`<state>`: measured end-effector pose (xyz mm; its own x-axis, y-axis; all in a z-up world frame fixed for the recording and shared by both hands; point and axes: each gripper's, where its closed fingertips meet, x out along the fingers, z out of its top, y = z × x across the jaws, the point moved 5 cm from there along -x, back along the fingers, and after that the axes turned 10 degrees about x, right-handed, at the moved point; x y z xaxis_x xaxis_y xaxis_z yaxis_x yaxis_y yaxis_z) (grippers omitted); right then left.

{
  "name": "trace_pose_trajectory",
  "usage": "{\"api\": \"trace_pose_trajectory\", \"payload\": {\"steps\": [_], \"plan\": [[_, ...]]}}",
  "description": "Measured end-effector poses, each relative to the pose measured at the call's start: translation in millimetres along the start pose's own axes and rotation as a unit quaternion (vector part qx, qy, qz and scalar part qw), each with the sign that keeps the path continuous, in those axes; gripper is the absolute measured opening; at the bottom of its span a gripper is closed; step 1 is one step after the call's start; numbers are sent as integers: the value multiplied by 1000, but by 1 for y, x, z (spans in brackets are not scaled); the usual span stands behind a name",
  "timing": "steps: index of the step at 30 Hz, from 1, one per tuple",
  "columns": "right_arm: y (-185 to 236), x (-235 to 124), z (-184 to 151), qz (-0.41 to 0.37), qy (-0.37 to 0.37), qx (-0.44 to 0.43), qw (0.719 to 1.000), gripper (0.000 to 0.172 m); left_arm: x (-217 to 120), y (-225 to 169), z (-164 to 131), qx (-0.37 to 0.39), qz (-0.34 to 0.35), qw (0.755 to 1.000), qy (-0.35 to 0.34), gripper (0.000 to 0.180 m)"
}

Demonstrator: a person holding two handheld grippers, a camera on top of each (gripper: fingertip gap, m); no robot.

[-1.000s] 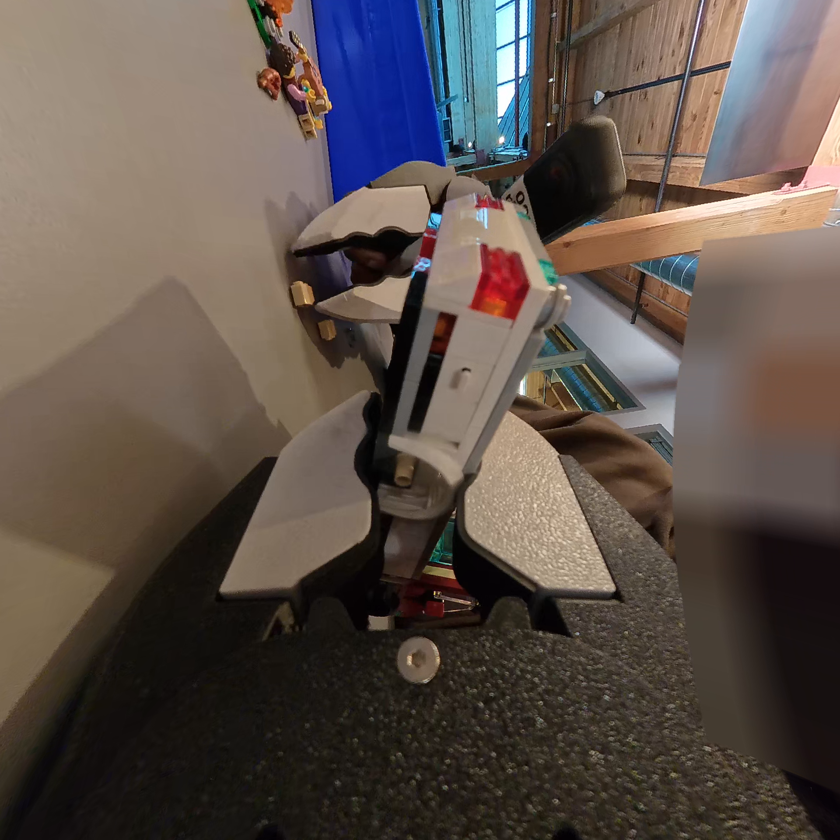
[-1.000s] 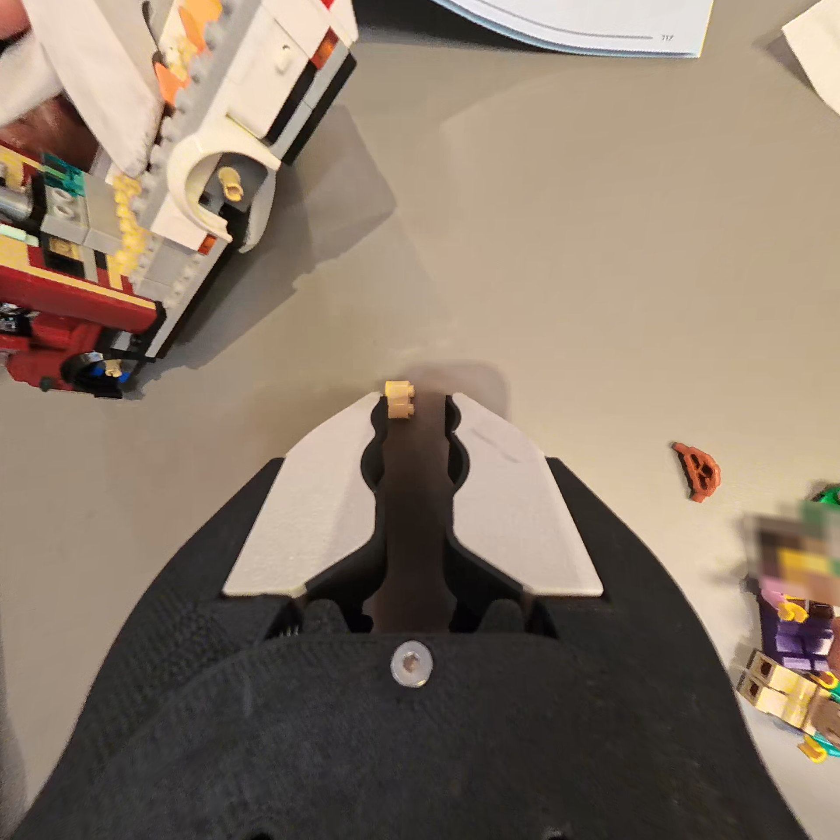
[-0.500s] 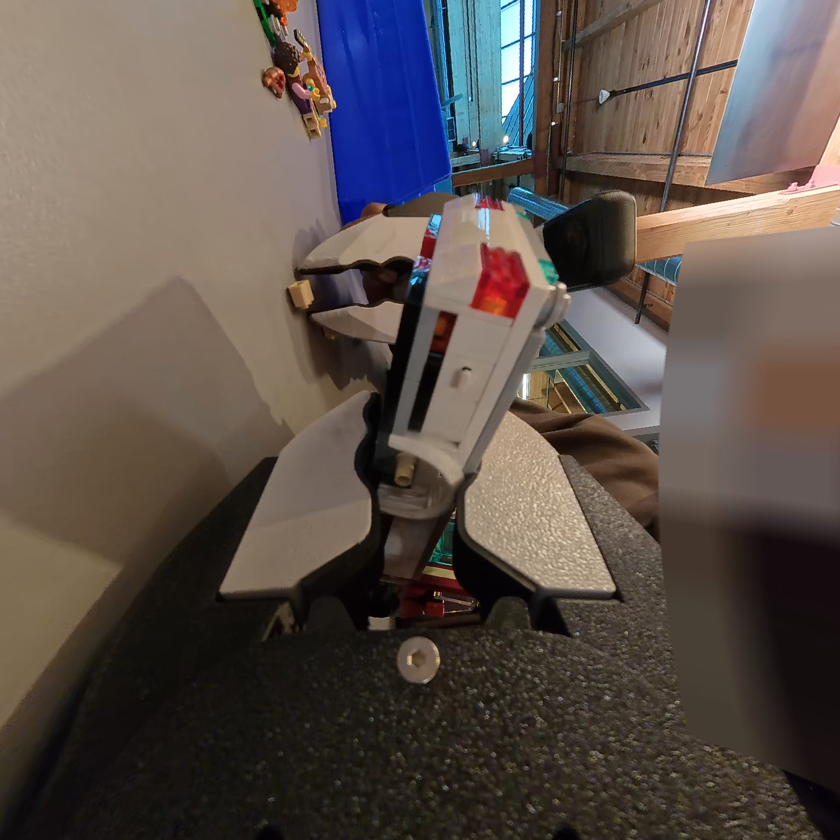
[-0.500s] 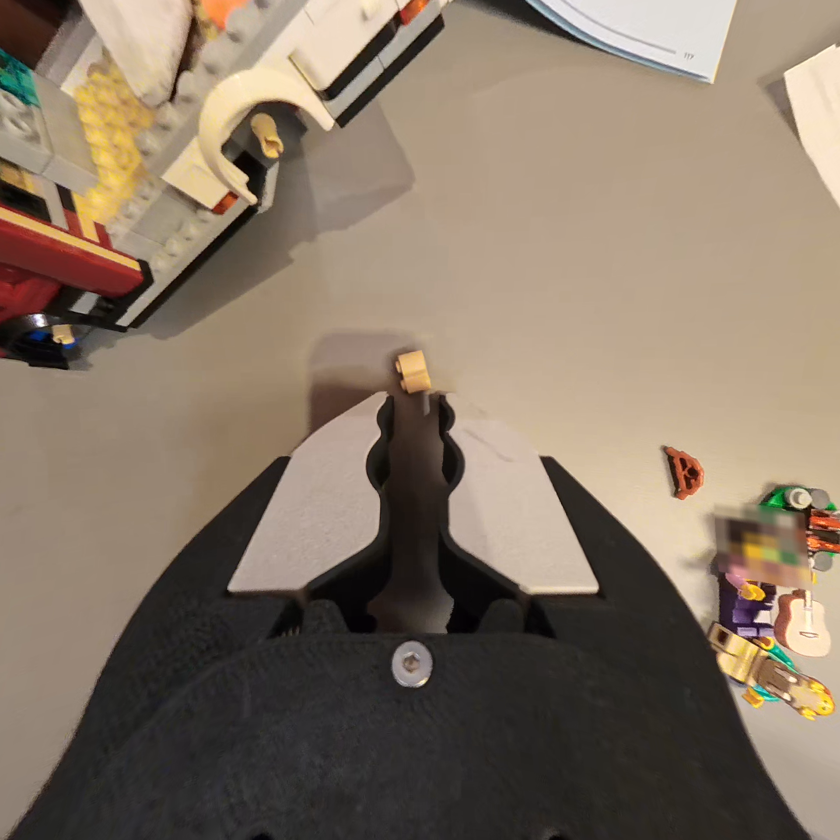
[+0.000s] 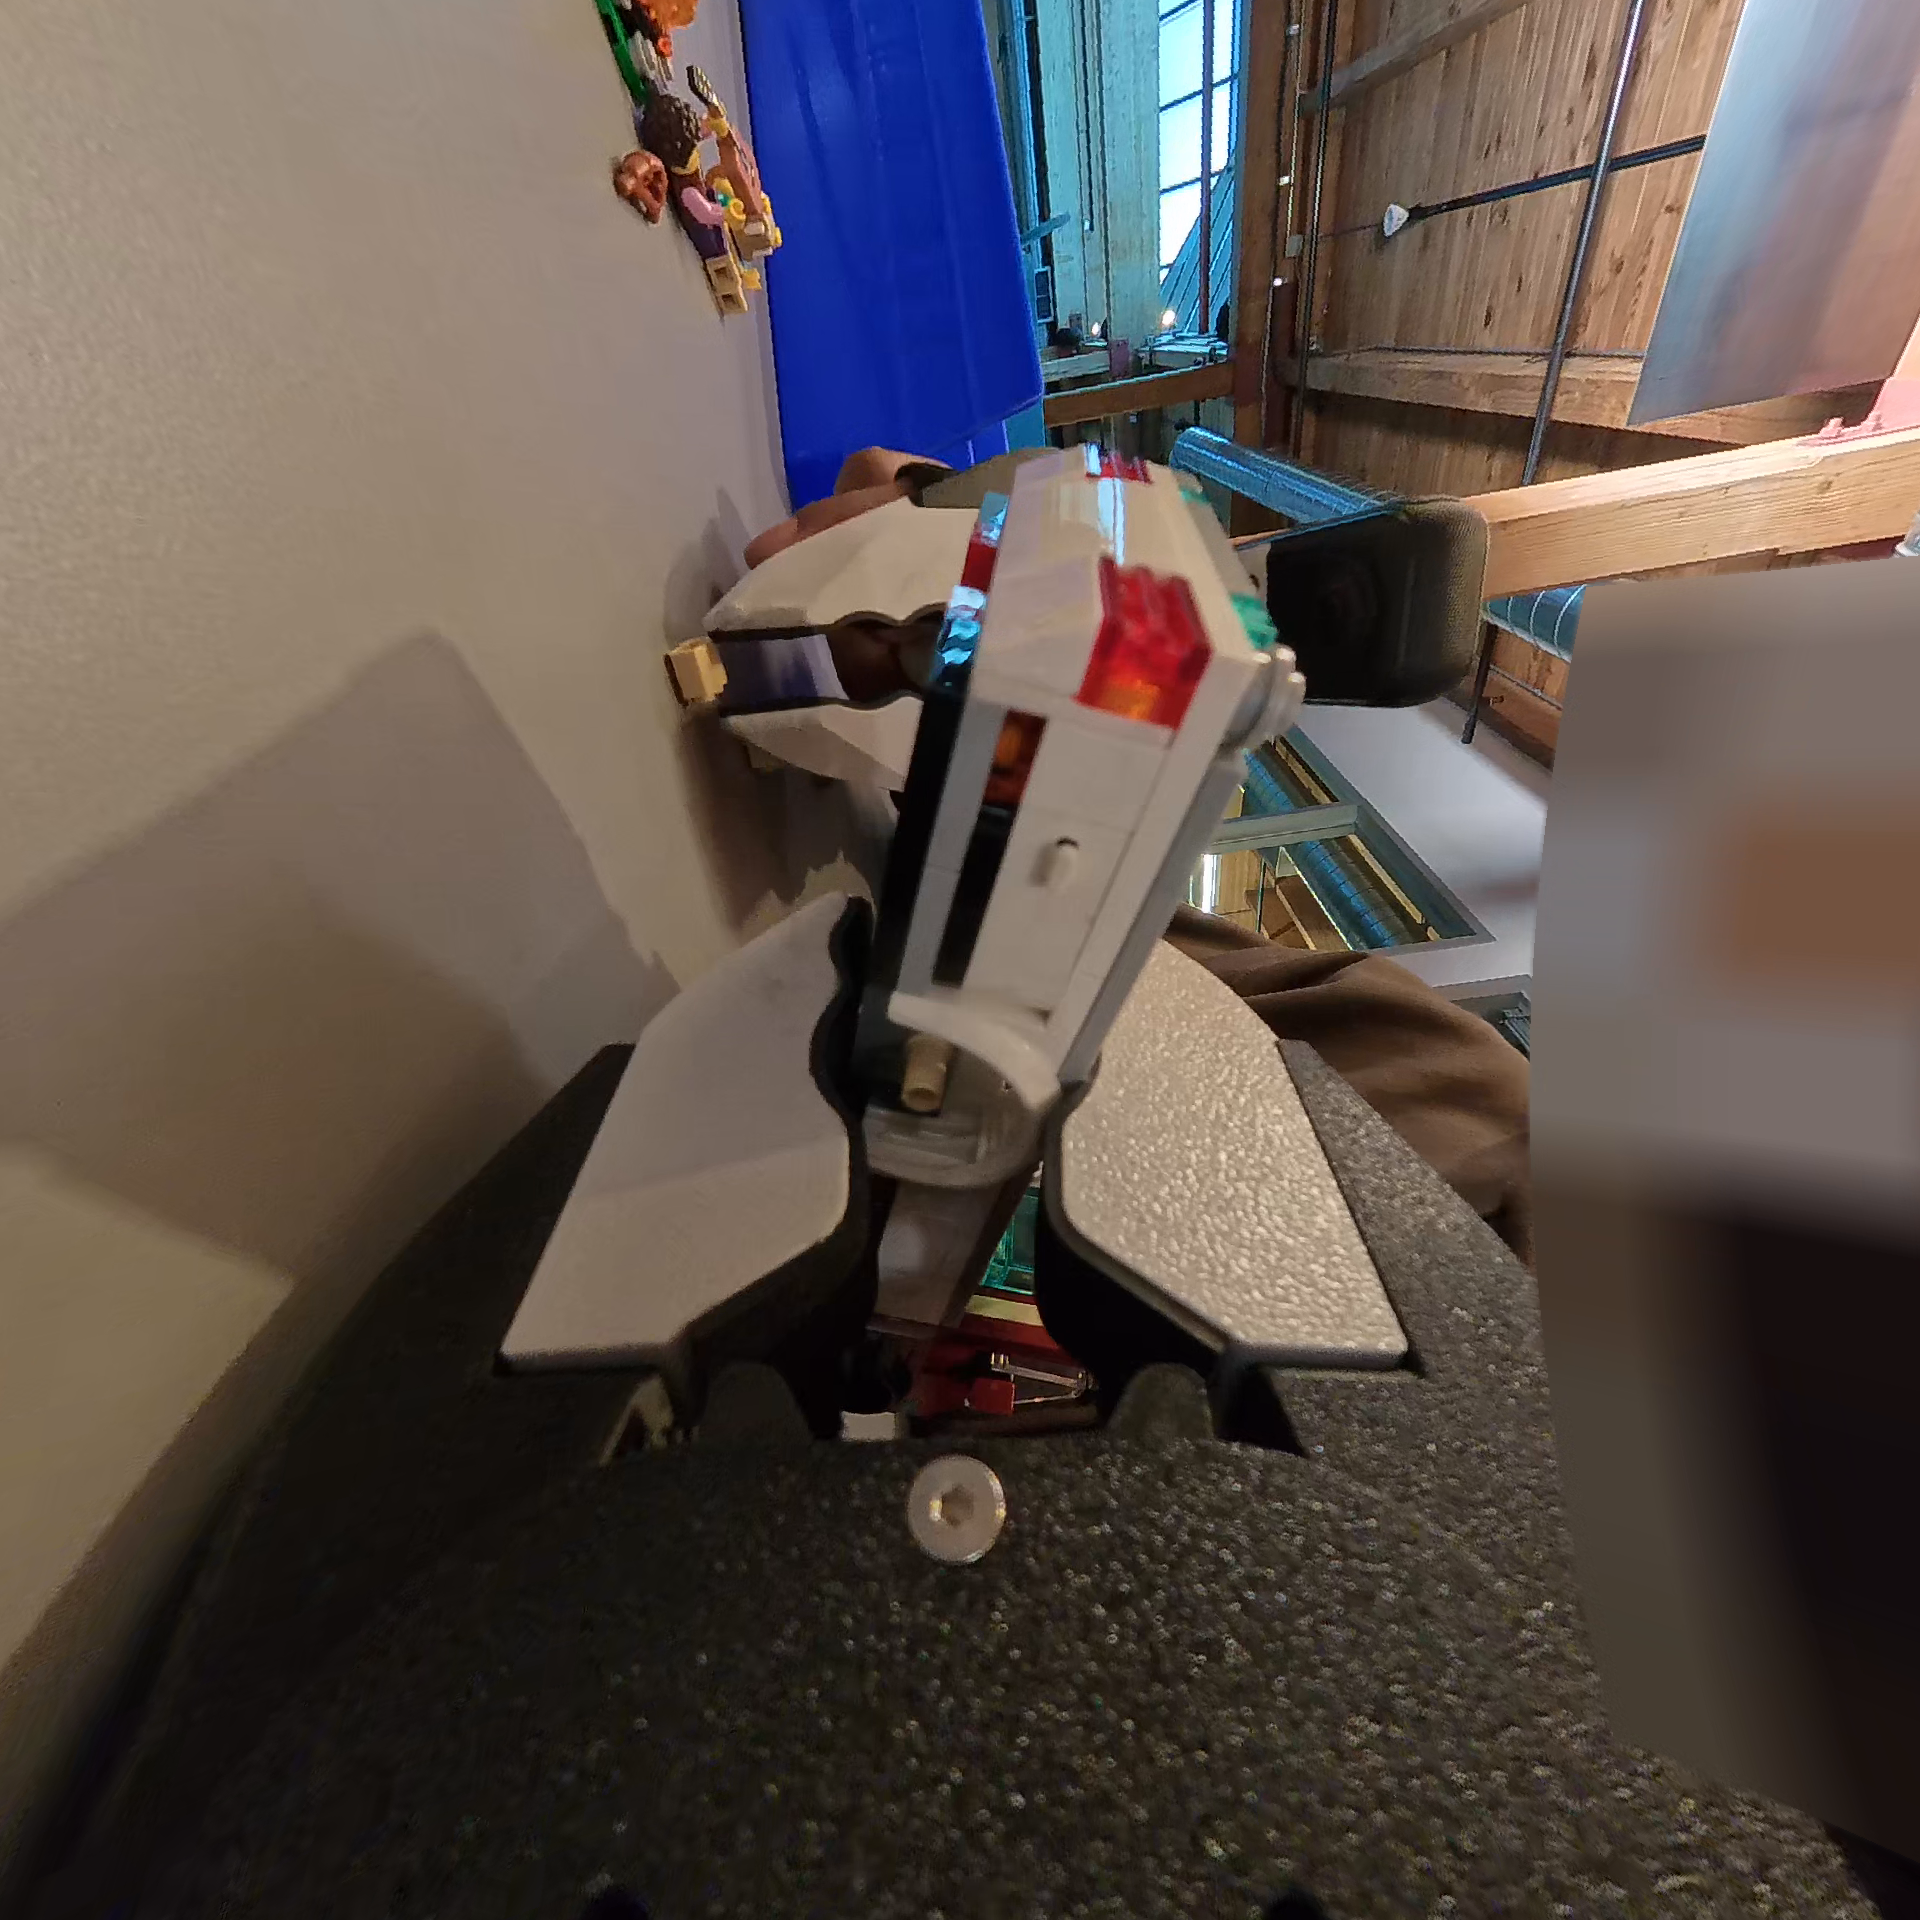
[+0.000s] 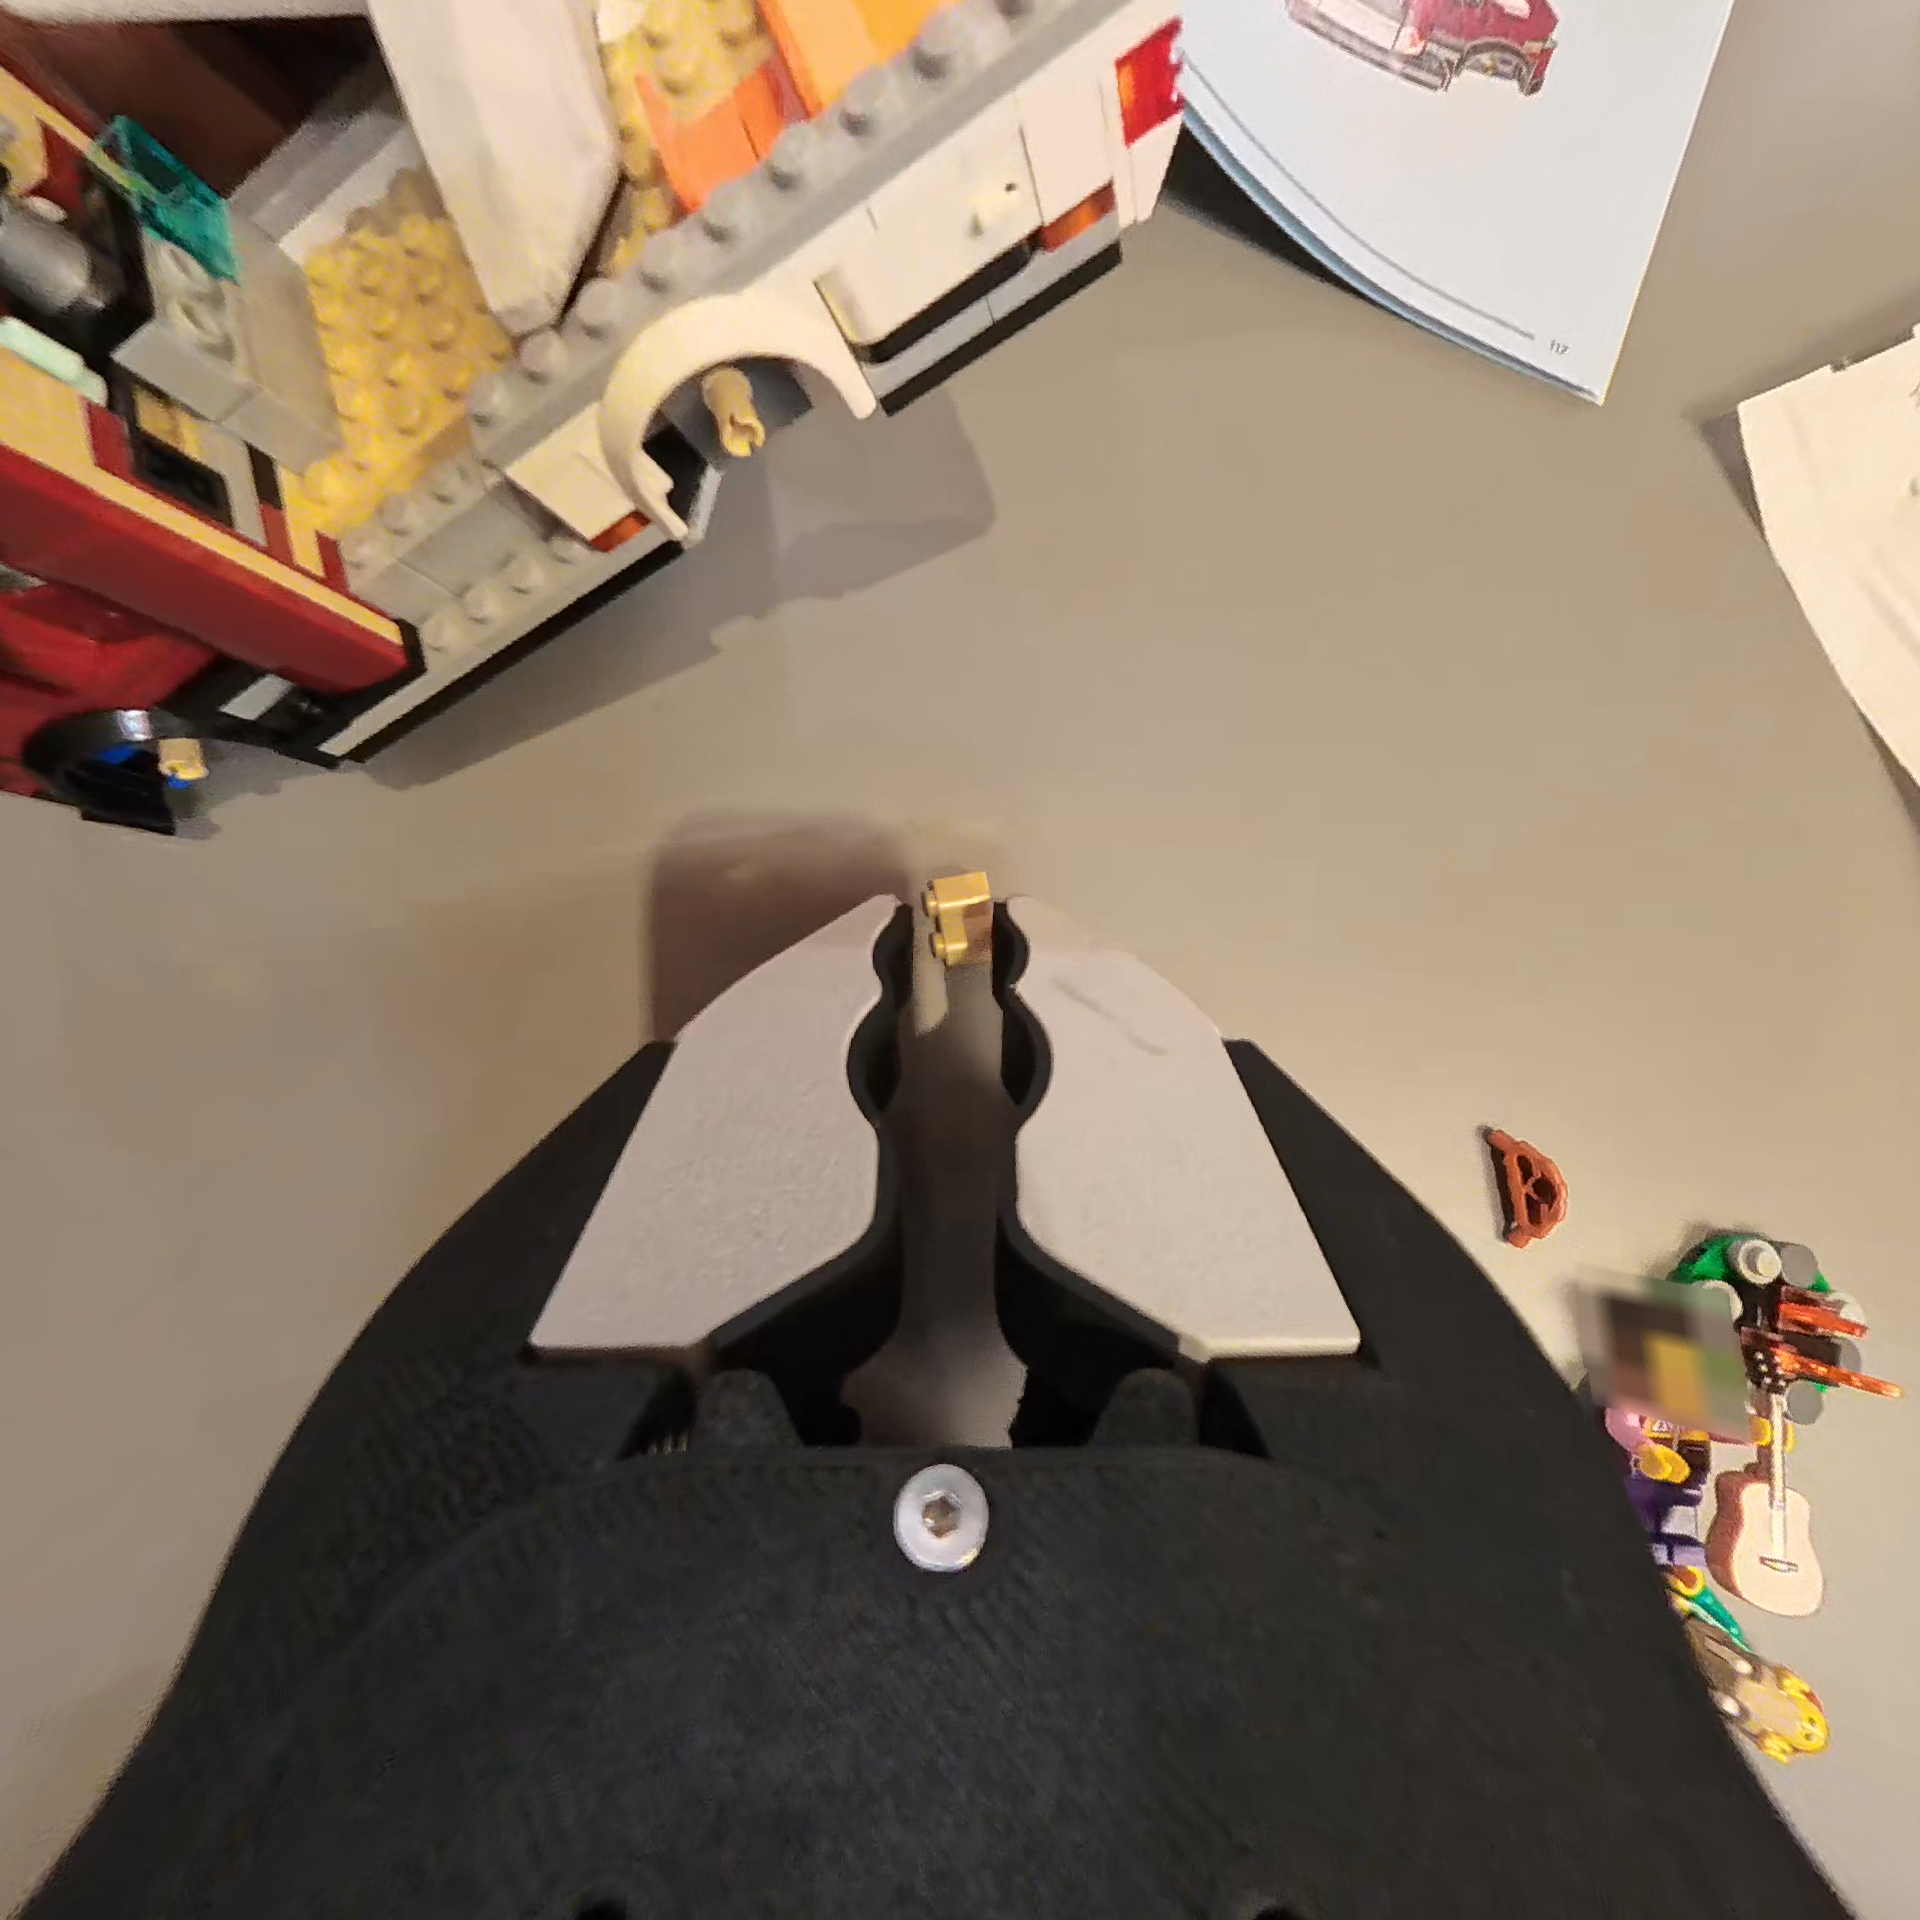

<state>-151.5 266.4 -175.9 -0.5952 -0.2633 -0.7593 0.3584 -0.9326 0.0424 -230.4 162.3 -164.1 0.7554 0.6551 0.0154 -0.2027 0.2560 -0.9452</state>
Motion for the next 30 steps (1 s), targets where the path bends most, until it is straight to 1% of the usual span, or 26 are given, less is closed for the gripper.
{"api": "trace_pose_trajectory", "payload": {"steps": [5,7,9,13,15,17,22,27,30], "plan": [[-1,1,0,-1,0,1,1000,14,0,0,0,-1,0,1000,0,32],[-2,4,-3,-1,11,0,1000,14,0,0,0,-1,1,1000,0,32],[-2,4,-2,1,4,5,1000,14,0,0,0,-2,1,1000,-1,32],[-5,3,0,-9,-6,10,1000,22,-1,1,0,-3,2,1000,-2,32],[-1,-2,3,2,-20,9,1000,22,-1,1,0,-3,2,1000,-2,32],[5,-4,5,7,-27,-1,1000,21,-1,1,1,-3,2,1000,-2,32],[8,3,1,-8,-9,-16,1000,20,-1,1,1,-5,2,1000,-3,32],[4,3,1,-9,-15,-3,1000,14,-2,1,1,-6,2,1000,-4,32],[3,3,1,-8,-17,3,1000,14,-2,2,2,-6,3,1000,-4,32]]}}
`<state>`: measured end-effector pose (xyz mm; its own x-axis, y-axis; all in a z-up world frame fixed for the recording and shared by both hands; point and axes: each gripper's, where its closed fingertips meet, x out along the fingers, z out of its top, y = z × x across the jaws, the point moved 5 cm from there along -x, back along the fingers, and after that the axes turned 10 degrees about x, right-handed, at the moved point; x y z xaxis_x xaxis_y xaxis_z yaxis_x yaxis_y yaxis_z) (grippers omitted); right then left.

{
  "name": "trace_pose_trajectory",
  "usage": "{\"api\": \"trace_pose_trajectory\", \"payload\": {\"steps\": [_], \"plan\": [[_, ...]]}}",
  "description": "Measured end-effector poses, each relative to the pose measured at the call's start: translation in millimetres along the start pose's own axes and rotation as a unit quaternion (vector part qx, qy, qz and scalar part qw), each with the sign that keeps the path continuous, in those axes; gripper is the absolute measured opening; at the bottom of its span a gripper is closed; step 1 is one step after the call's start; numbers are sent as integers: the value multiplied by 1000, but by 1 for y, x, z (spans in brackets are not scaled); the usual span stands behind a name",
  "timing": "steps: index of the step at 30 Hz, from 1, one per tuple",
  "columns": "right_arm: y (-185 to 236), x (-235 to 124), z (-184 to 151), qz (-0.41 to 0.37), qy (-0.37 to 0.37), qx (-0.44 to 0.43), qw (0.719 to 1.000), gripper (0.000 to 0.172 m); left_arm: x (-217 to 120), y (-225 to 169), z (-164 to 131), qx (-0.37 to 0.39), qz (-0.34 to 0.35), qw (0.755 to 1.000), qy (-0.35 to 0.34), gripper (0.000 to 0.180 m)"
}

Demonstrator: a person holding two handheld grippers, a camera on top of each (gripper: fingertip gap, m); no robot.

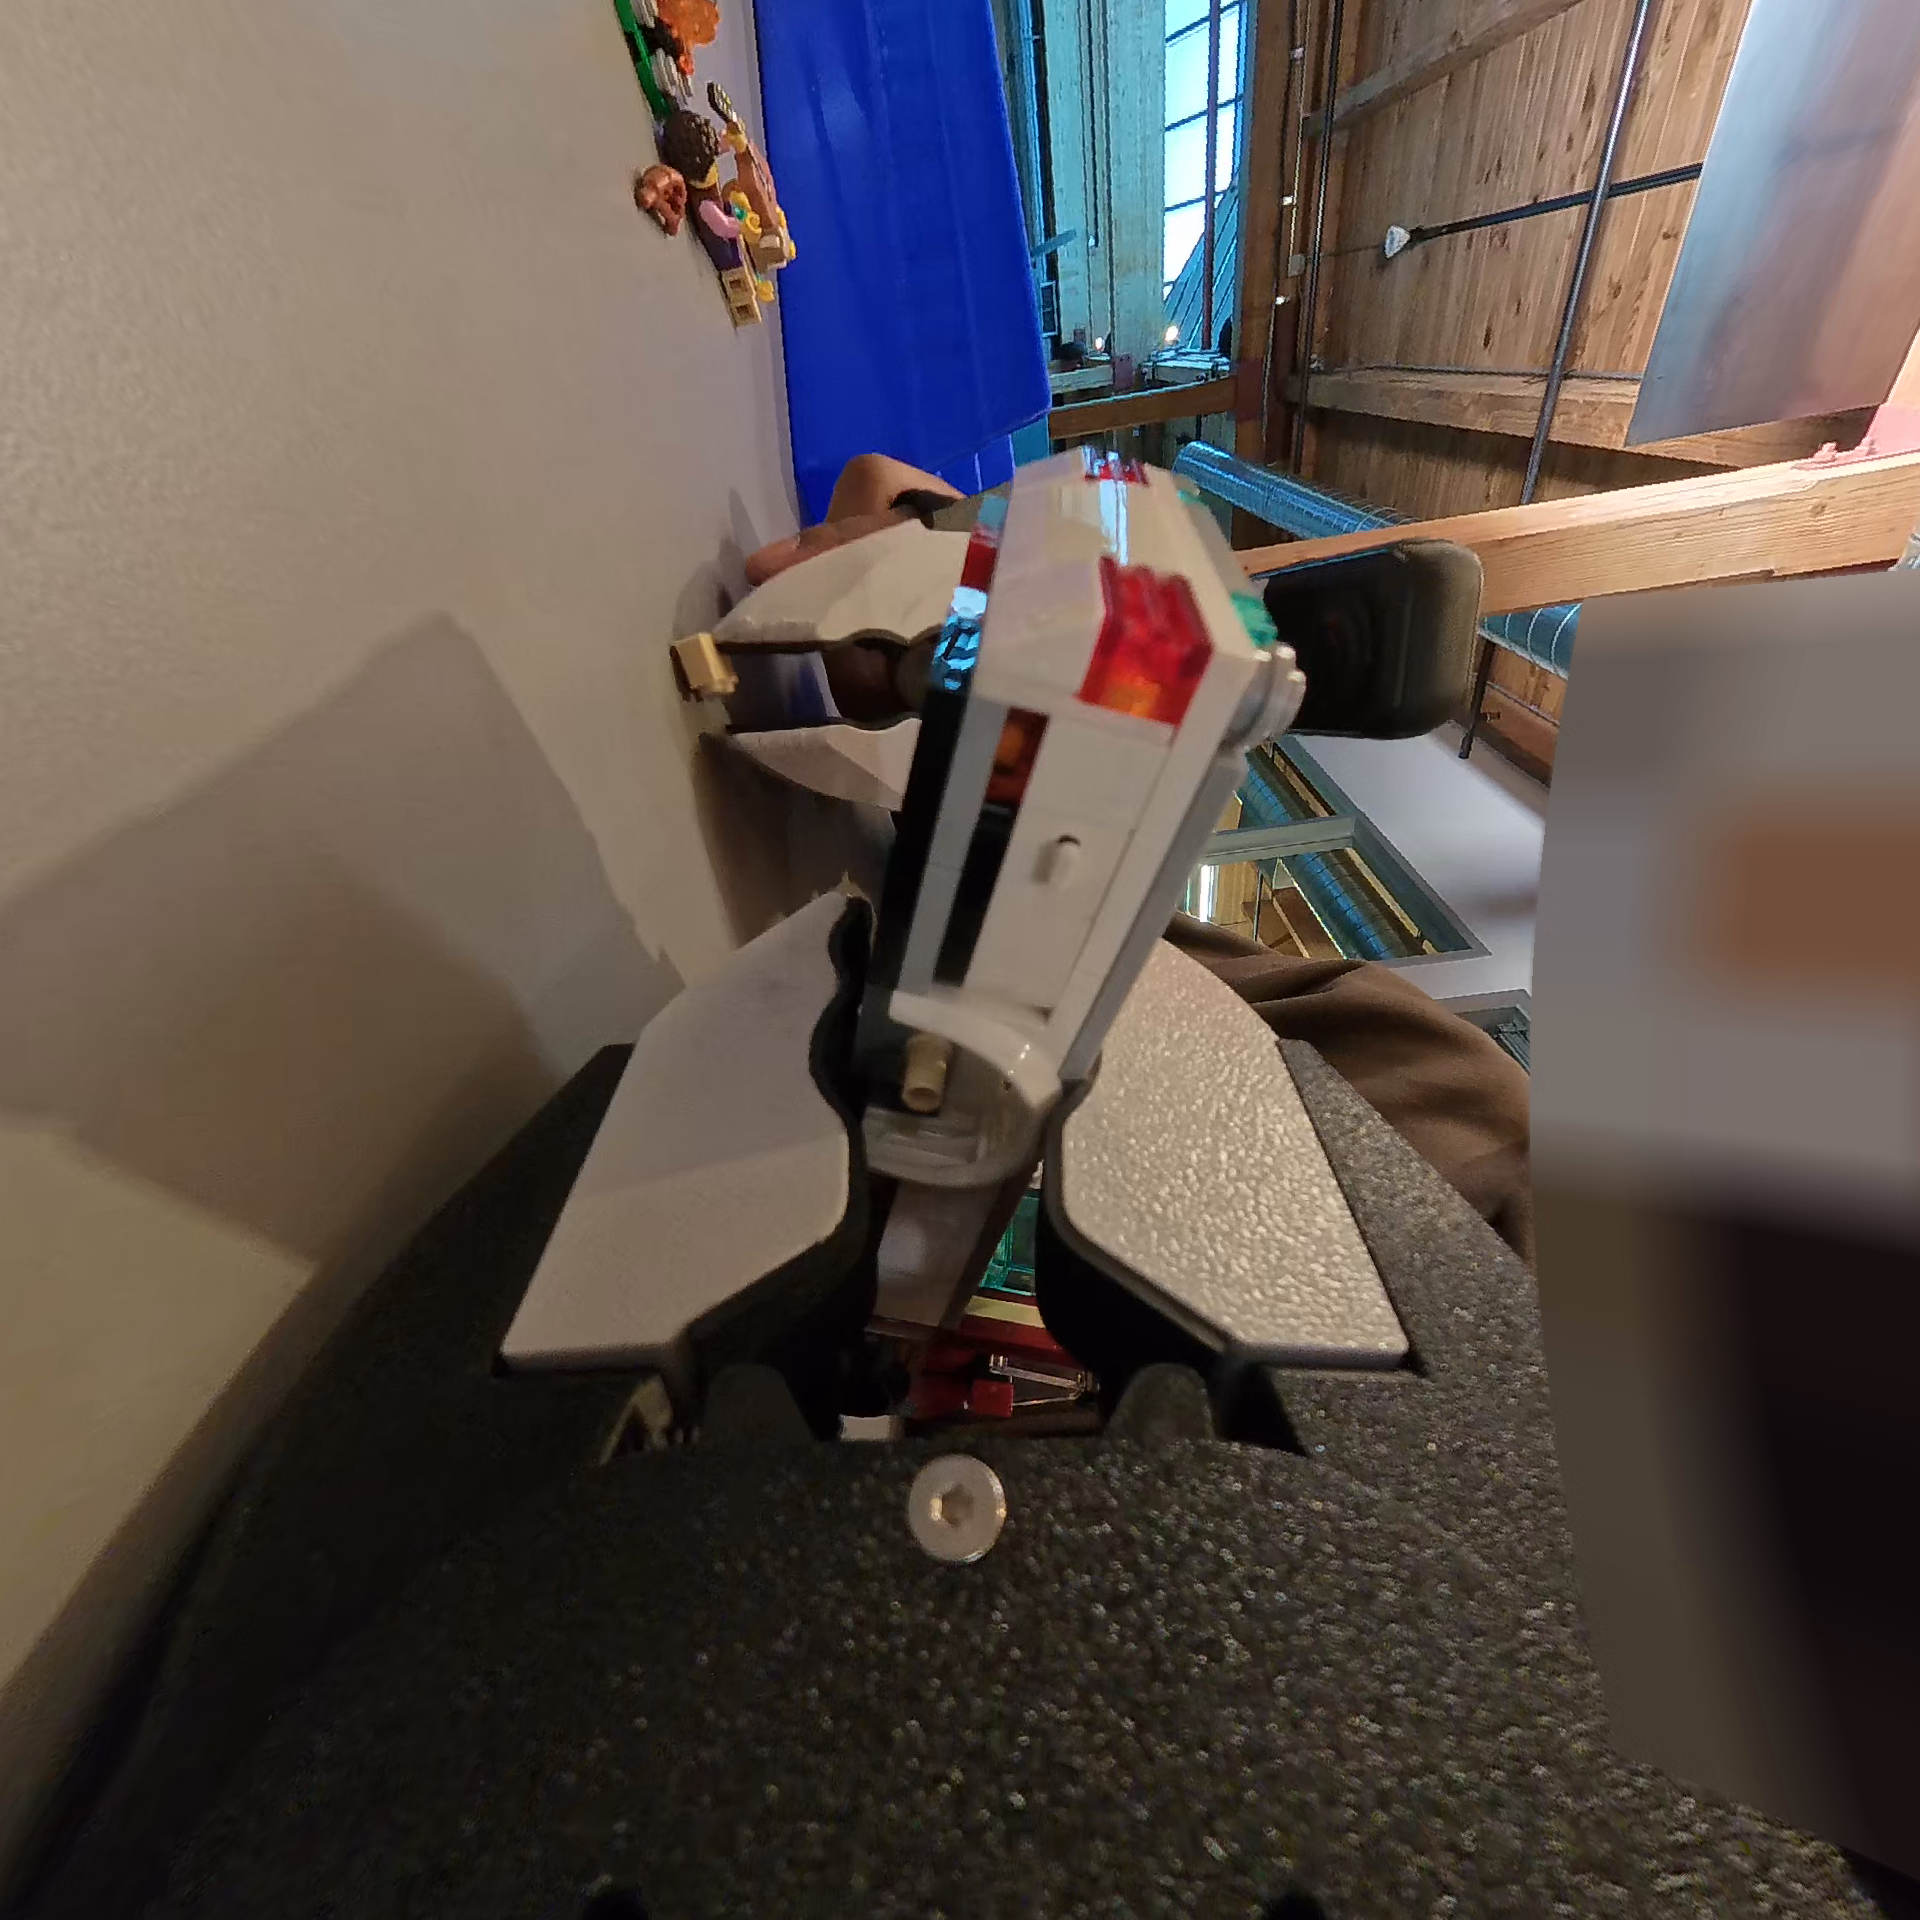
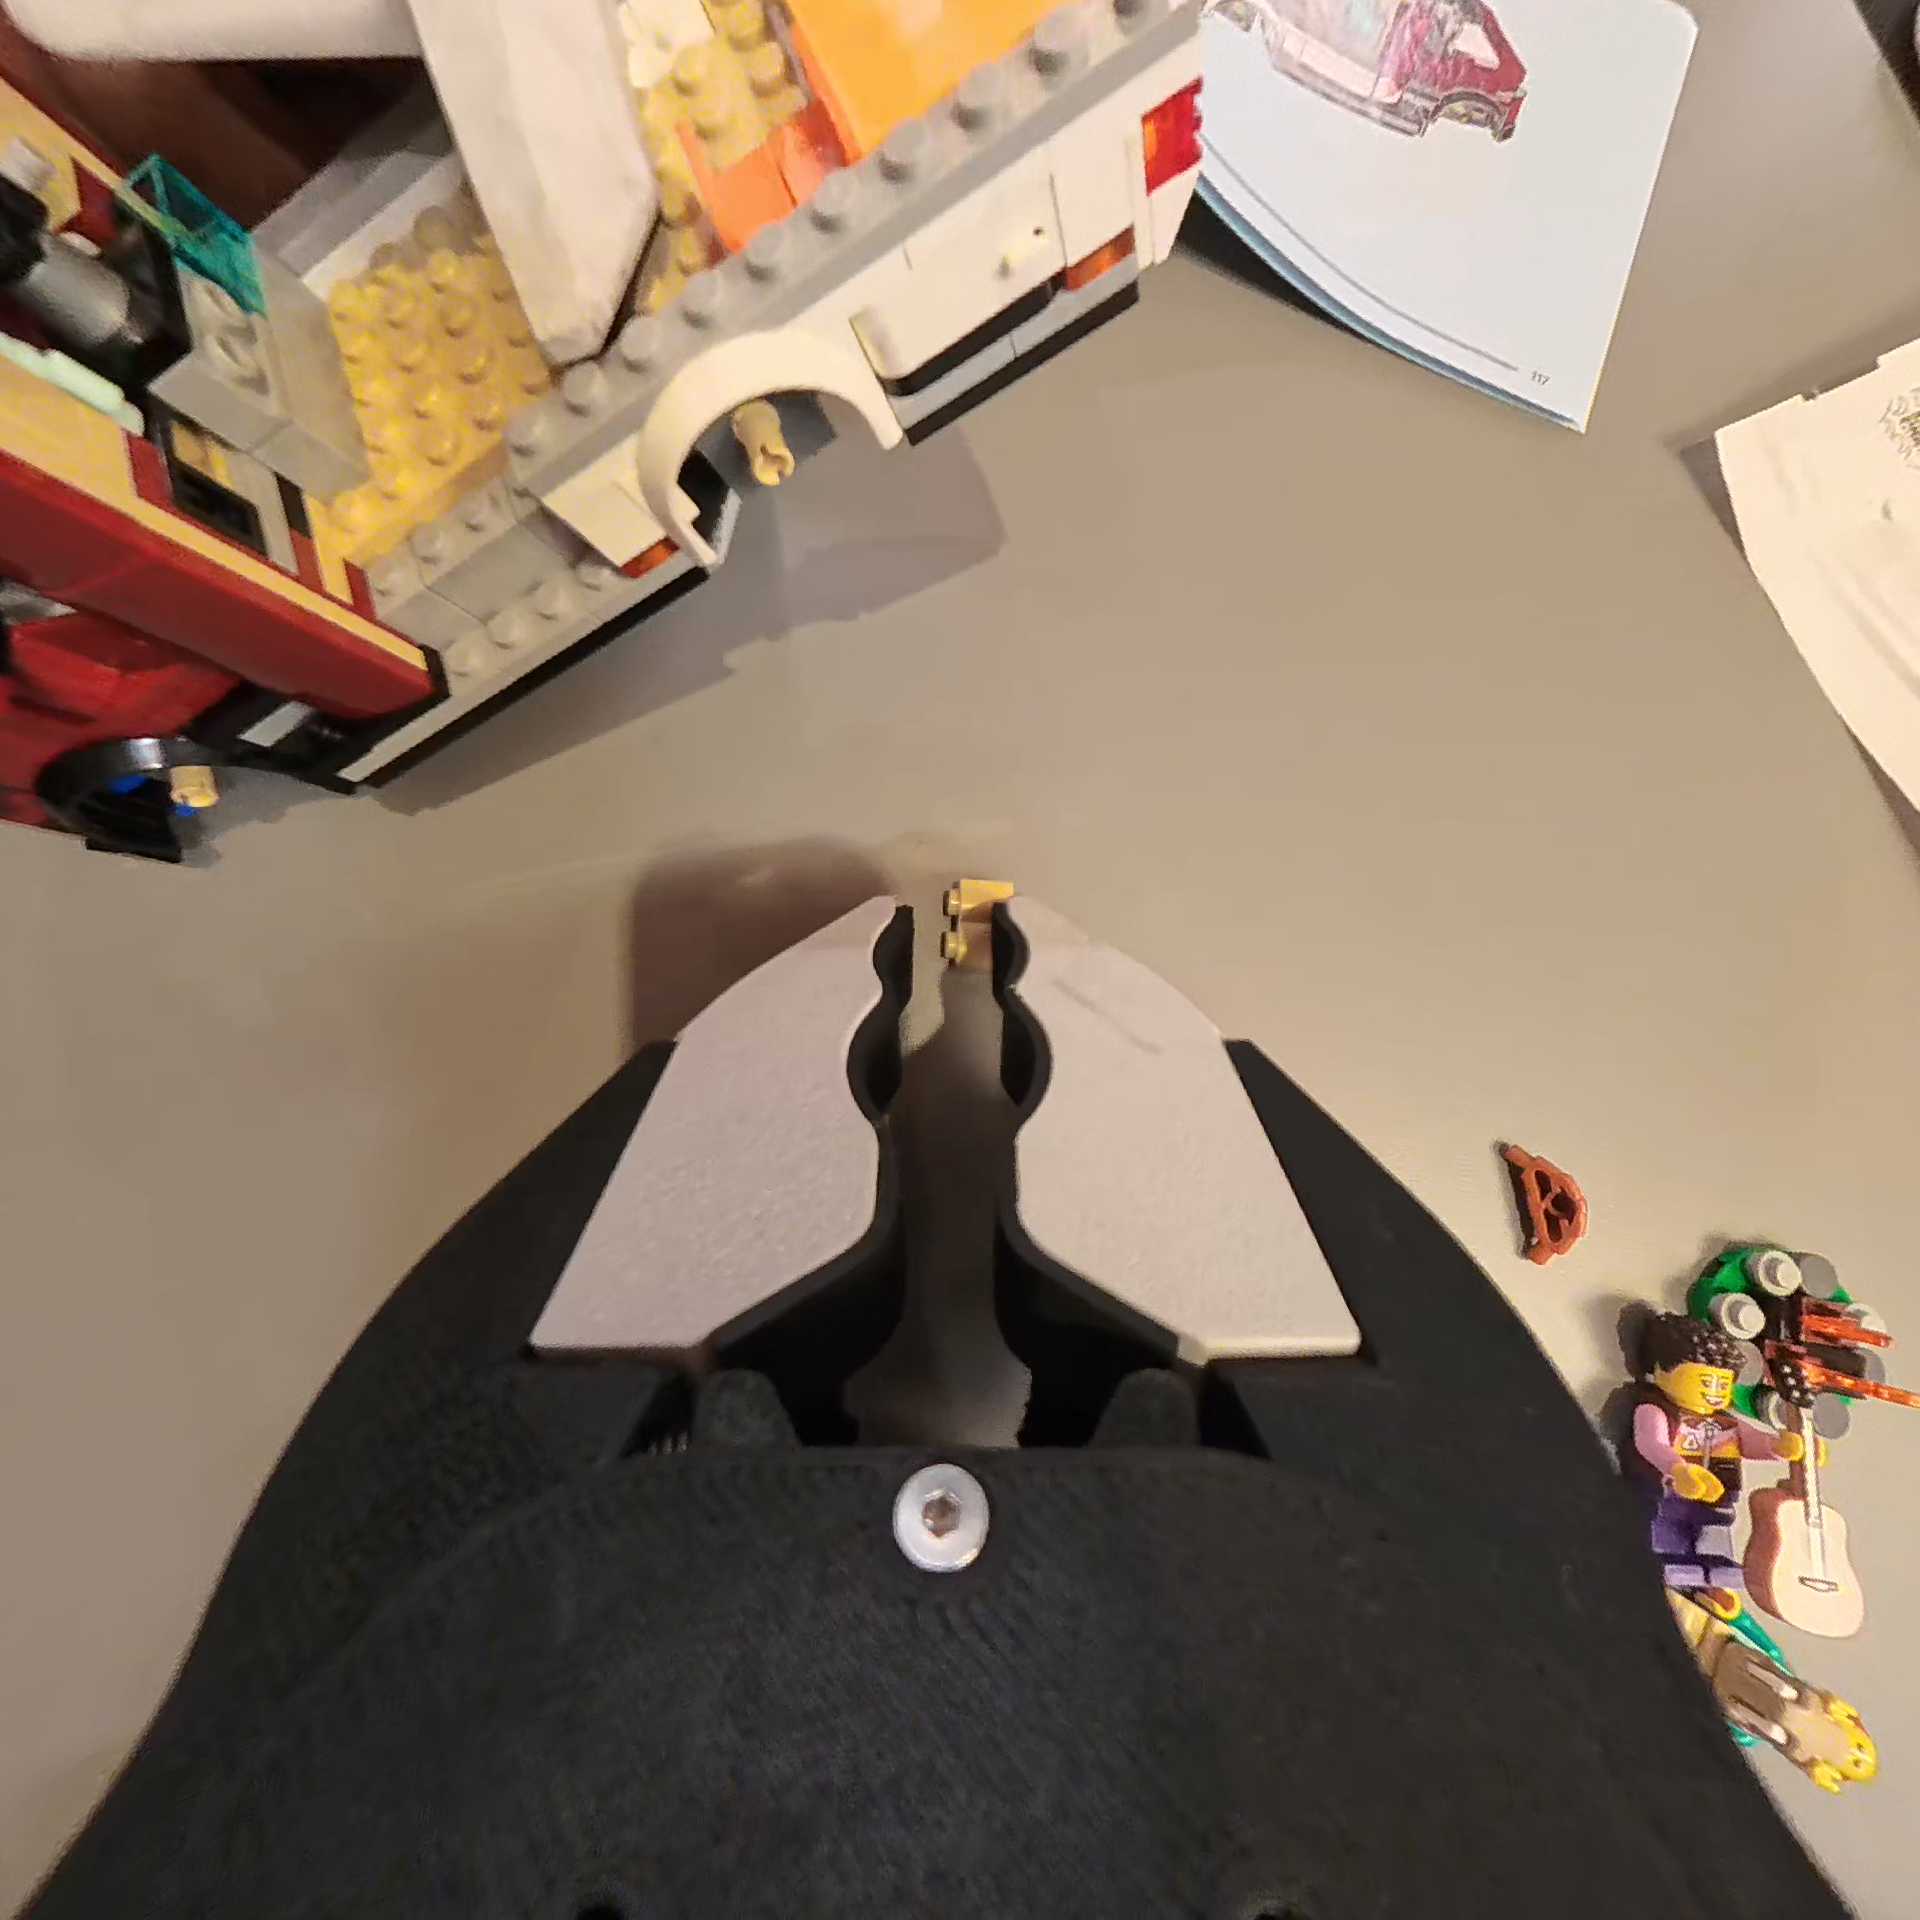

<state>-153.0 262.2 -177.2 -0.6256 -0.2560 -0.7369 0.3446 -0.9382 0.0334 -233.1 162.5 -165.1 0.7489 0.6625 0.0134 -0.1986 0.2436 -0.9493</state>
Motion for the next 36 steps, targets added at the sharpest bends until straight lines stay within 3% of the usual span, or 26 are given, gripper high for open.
{"api": "trace_pose_trajectory", "payload": {"steps": [14,22,30,36], "plan": [[-4,0,1,10,-7,21,1000,19,-1,0,0,-3,2,1000,-1,32],[-7,3,0,-1,10,13,1000,8,3,1,-4,-30,4,1000,2,32],[9,-18,25,38,-74,9,996,8,5,3,-6,-50,10,999,-1,32],[15,-3,7,1,-19,-60,998,8,3,5,-5,-38,26,999,-4,32]]}}
